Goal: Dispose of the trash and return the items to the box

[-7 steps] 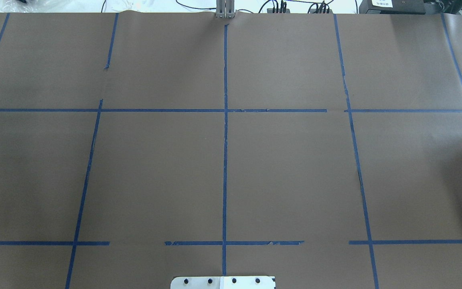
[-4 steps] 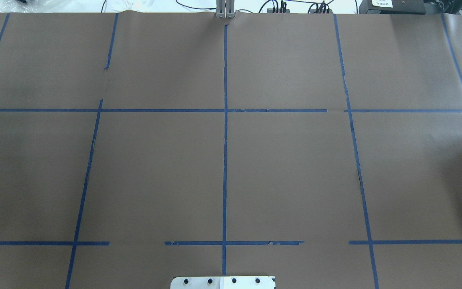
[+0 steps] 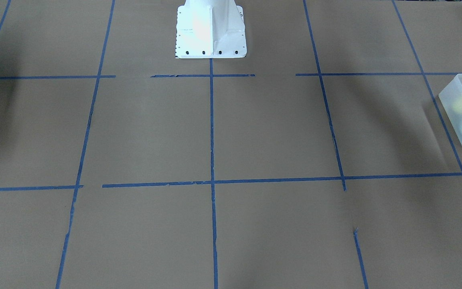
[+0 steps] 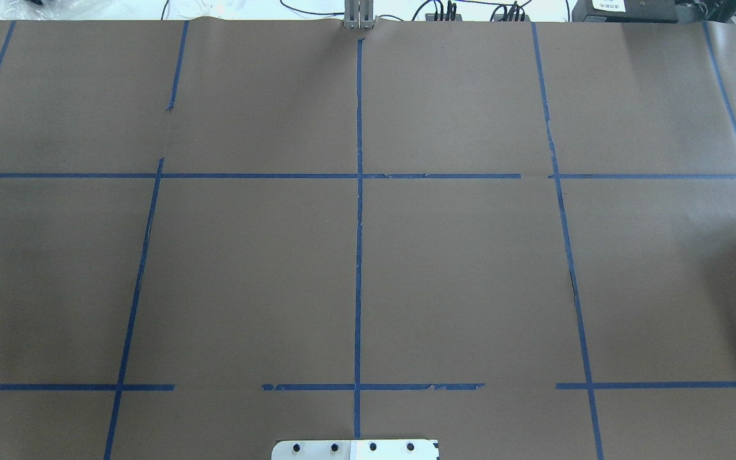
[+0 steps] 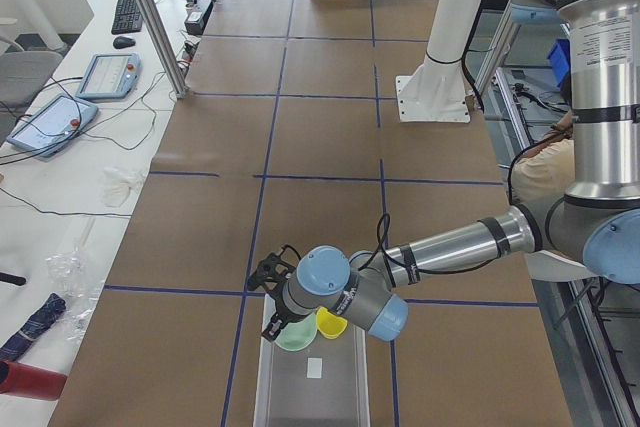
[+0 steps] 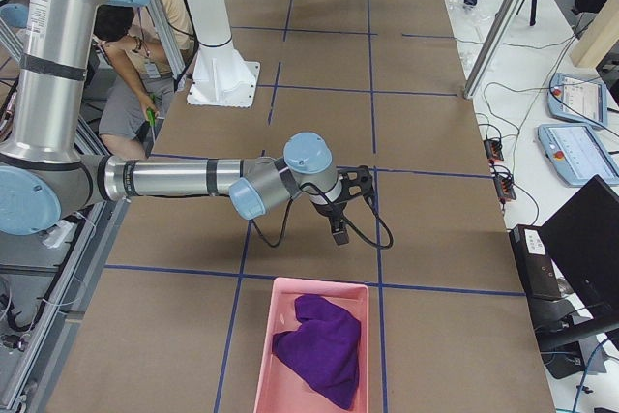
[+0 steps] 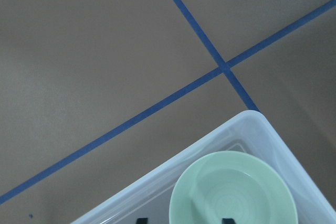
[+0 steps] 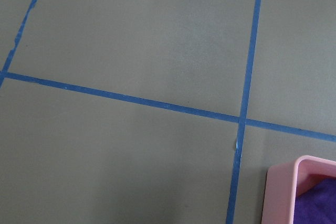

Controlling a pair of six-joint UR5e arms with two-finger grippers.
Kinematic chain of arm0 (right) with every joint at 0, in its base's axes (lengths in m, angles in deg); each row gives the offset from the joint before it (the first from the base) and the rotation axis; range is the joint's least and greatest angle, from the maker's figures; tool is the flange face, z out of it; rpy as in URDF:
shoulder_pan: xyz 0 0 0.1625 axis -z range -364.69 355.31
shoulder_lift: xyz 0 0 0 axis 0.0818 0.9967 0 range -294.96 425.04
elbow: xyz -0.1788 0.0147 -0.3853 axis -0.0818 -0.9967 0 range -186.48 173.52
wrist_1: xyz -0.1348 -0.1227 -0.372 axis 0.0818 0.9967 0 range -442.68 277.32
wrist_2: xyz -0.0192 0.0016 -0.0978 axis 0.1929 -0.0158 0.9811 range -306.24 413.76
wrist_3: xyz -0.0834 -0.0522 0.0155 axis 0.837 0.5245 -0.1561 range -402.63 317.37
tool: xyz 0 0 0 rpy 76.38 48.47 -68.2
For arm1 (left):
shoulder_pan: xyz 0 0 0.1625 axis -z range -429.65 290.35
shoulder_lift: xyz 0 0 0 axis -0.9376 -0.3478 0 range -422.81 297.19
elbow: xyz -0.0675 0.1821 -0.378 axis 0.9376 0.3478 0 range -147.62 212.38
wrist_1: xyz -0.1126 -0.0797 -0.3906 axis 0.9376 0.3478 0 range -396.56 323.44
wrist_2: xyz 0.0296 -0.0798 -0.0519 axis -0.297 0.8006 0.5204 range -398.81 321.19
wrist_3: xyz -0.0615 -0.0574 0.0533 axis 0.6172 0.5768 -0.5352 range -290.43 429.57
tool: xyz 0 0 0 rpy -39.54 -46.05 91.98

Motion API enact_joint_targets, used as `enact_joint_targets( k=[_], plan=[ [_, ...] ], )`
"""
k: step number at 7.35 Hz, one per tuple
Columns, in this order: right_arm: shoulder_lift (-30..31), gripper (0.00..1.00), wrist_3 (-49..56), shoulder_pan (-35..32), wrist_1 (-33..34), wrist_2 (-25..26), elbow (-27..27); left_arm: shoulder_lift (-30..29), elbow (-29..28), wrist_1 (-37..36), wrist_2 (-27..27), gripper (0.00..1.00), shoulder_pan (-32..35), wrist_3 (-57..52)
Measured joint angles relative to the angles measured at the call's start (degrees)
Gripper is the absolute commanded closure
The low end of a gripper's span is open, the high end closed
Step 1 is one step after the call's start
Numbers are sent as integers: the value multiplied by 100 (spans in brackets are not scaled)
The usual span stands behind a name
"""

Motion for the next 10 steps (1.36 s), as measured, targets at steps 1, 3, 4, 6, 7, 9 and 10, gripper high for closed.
enact_joint_targets(
  k=[1, 3, 4, 6, 7, 9, 10],
  plan=[
    [-8, 0, -18, 0, 4, 6, -4, -1, 142, -124, 5, 0, -18, 23],
    [-6, 0, 5, 26, 52, 19, -16, 25, 1104, -1504, 31, 0, -12, -4],
    [14, 0, 23, 99, 138, 5, -16, 33, 1843, -2723, 39, 0, 13, -70],
    [39, 0, 71, 262, 879, -50, 115, -63, 2625, -5123, 38, 0, 51, -165],
    [94, 0, 115, 220, 1184, -68, 170, -82, 2698, -5781, 46, 0, 110, -182],
    [238, 0, 148, 174, 1428, -106, 191, 43, 2743, -5748, 60, 0, 256, -186],
    [262, 0, 194, 128, 1492, -181, 203, 136, 2720, -5362, 109, 0, 298, -181]
  ],
)
